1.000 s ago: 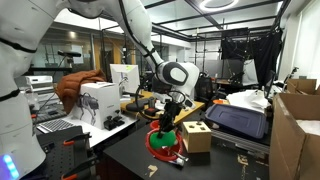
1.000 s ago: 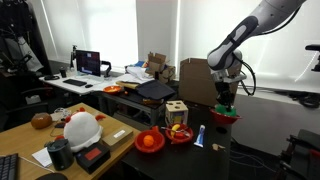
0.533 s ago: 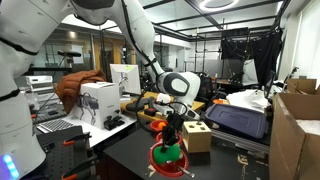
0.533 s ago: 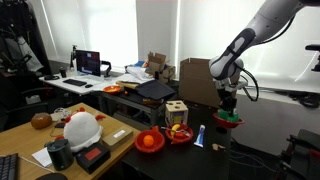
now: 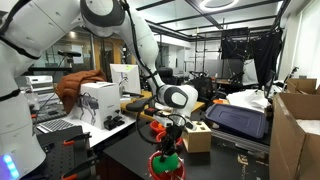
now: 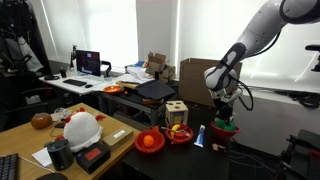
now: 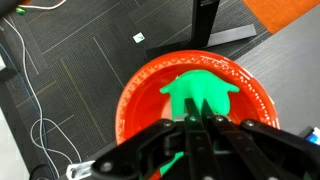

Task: Remove the green toy from the red bowl

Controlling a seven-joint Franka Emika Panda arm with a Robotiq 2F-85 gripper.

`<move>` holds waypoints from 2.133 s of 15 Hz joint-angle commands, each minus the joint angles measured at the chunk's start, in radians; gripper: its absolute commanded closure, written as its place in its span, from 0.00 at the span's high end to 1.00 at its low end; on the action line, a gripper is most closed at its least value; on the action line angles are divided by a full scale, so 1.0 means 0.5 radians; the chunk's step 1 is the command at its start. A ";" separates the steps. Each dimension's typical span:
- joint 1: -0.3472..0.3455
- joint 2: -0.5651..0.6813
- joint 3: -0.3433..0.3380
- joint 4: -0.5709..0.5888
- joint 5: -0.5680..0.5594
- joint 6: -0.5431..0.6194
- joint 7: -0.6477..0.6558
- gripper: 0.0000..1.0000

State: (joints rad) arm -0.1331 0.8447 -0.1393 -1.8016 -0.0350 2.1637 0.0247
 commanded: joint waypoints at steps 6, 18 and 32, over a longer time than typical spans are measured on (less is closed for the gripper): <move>-0.005 0.057 0.060 0.175 0.053 -0.182 0.008 0.02; 0.020 -0.189 0.021 0.043 0.009 -0.198 0.030 0.02; 0.275 -0.454 0.109 -0.113 -0.322 -0.224 -0.016 0.02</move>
State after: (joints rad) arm -0.0174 0.6459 -0.0930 -1.8283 -0.1550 2.0605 0.0237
